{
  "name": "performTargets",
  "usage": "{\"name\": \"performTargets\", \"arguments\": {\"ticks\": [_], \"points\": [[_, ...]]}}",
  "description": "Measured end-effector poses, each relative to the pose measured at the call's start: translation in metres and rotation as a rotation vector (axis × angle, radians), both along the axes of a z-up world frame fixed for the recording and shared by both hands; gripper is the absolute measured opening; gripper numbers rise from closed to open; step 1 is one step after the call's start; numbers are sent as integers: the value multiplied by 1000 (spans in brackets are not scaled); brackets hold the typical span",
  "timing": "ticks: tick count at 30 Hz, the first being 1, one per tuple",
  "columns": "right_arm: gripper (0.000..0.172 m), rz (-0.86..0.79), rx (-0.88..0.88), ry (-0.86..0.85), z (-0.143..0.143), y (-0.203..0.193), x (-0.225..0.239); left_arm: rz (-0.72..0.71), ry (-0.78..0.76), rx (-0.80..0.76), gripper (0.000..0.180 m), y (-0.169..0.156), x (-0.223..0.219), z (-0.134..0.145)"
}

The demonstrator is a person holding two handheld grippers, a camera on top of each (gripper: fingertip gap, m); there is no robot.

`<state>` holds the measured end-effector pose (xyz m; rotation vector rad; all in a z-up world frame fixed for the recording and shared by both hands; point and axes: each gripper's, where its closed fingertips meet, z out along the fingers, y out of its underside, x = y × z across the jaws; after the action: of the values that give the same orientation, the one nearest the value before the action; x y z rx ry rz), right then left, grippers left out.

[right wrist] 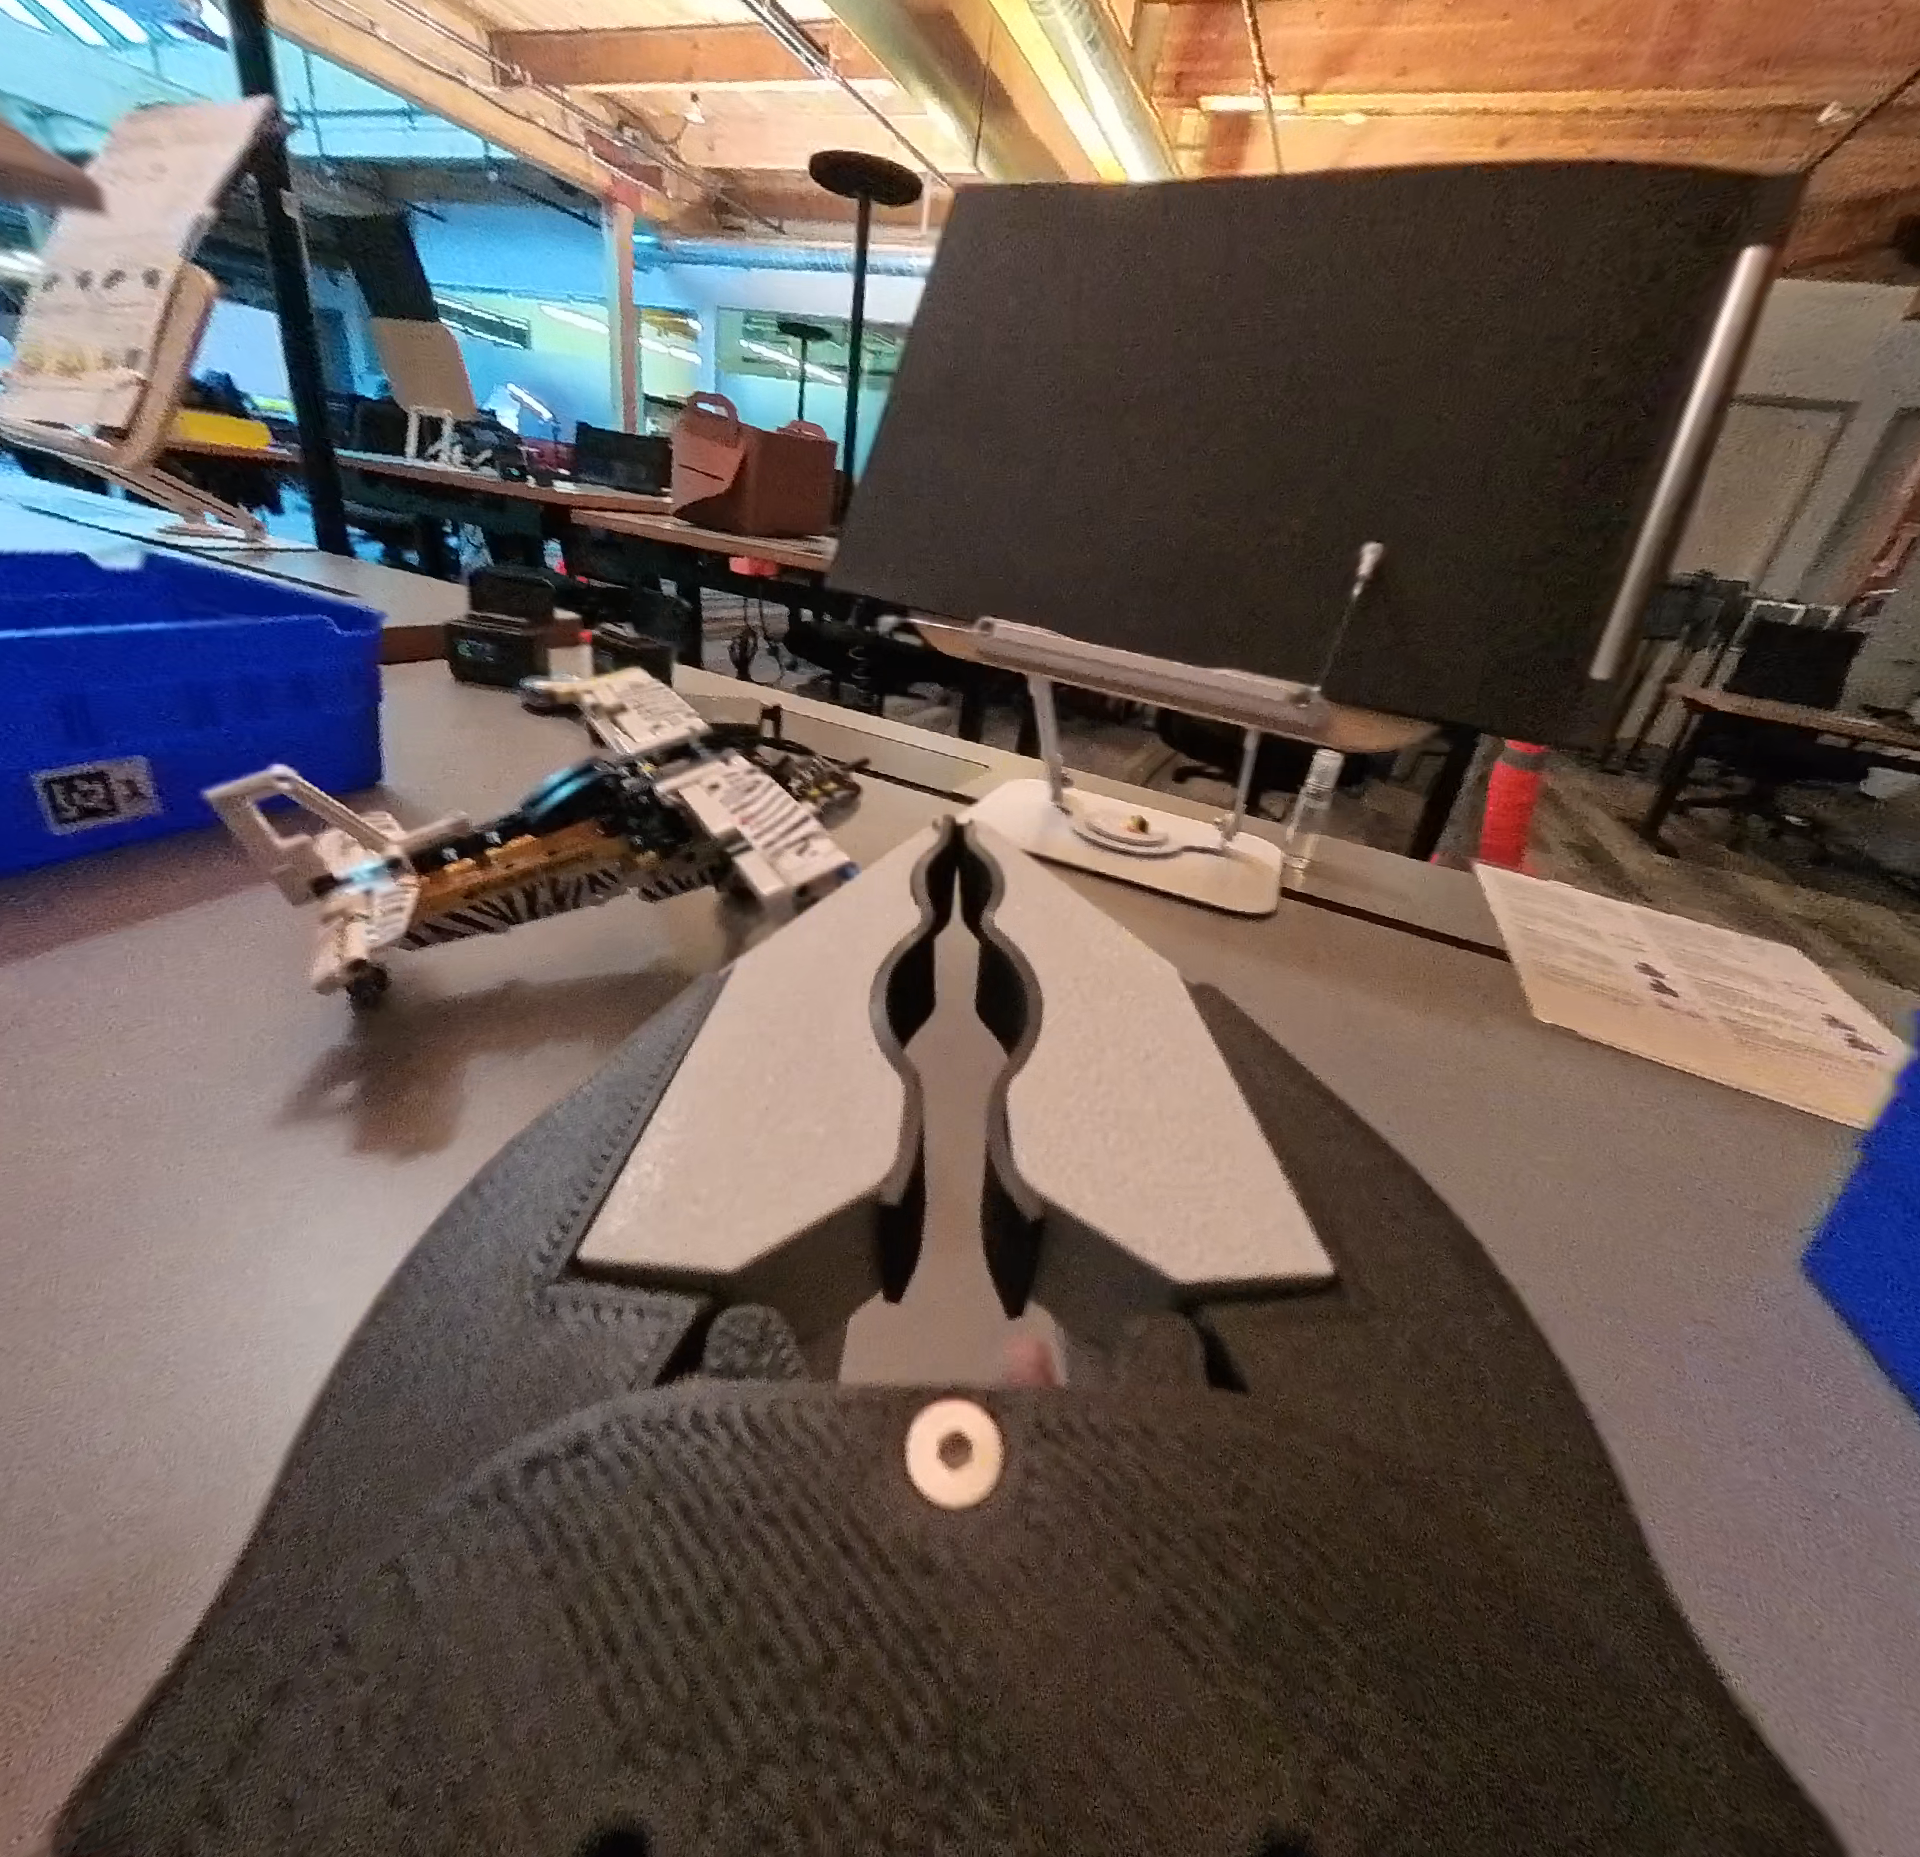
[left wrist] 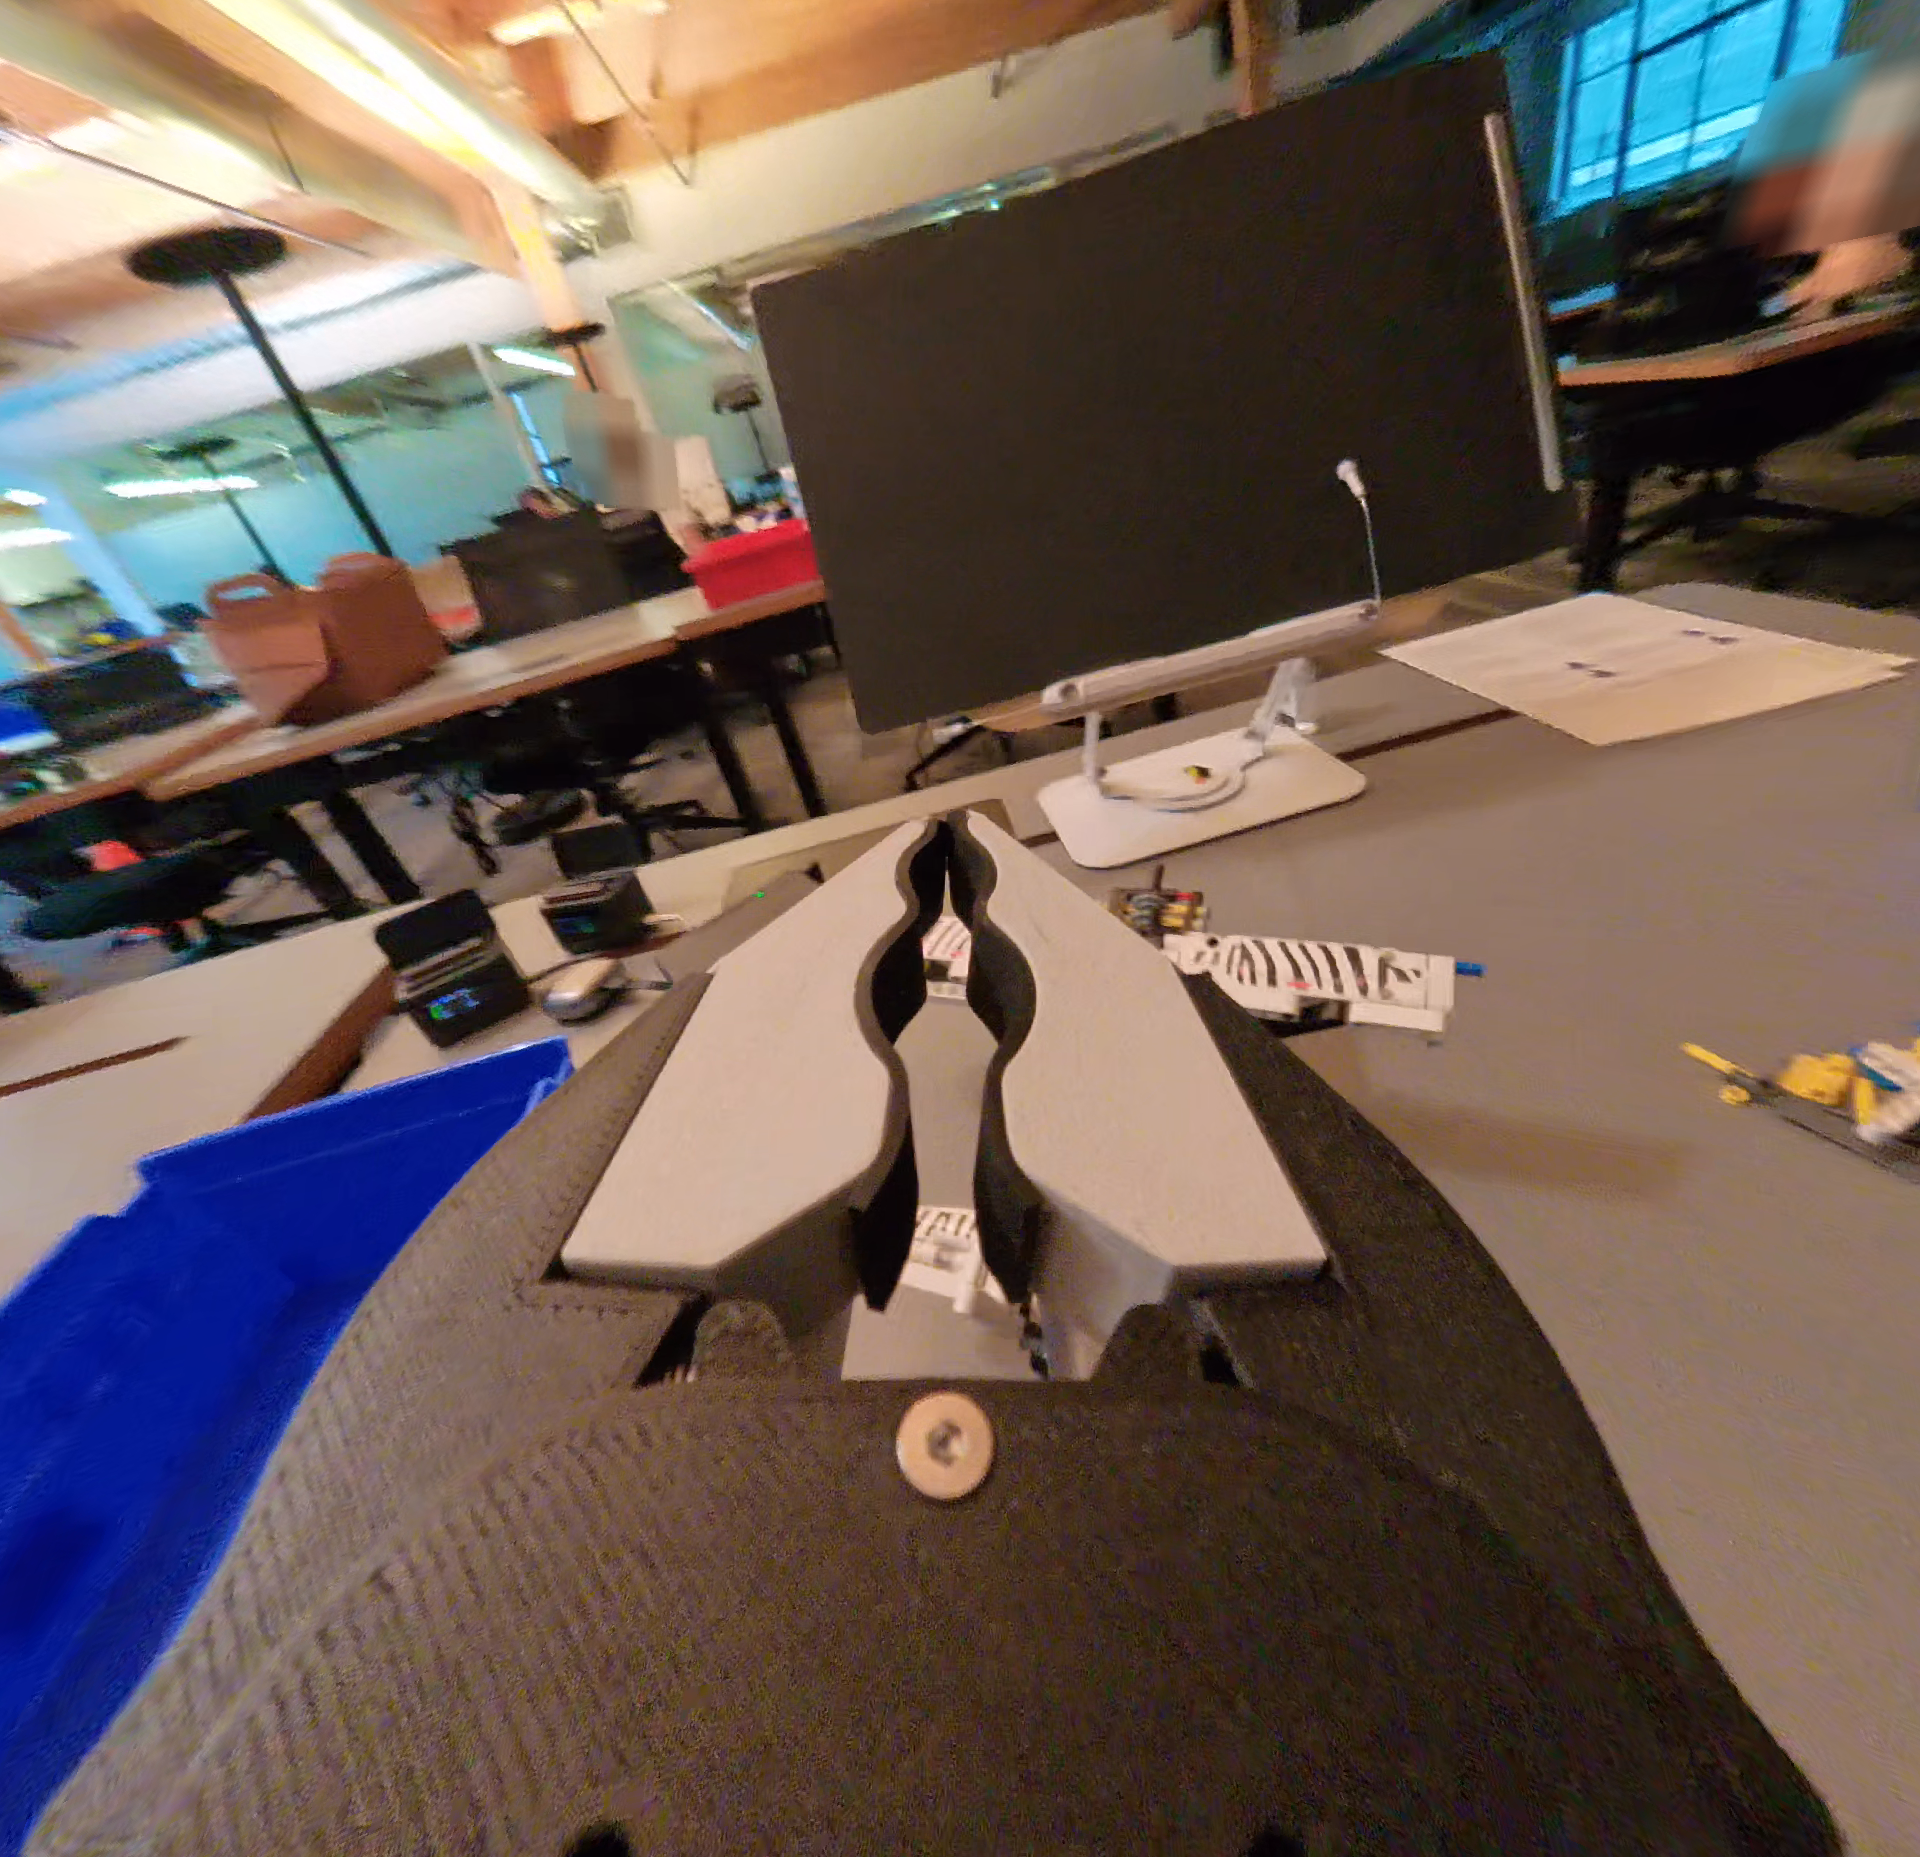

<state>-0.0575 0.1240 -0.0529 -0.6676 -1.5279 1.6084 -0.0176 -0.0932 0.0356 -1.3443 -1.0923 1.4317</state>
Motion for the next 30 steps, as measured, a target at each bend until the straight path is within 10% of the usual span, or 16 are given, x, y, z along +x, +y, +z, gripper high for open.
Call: {"name": "performTargets", "arguments": {"ticks": [12, 18, 23, 30], "points": [[0, 233, -9, -132, -7, -104, 34, 290, -23, 41, 0, -76, 8, -37], [8, 335, 30, -163, -32, -147, 46, -14, -42, 302, 43, -50, 1, -50], [43, 468, 57, -359, -57, -180, 34, -26, -223, 314, 48, -58, -17, -112], [48, 671, -155, -770, -78, -204, 6, -182, -328, 490, 46, -36, -25, -155]]}}
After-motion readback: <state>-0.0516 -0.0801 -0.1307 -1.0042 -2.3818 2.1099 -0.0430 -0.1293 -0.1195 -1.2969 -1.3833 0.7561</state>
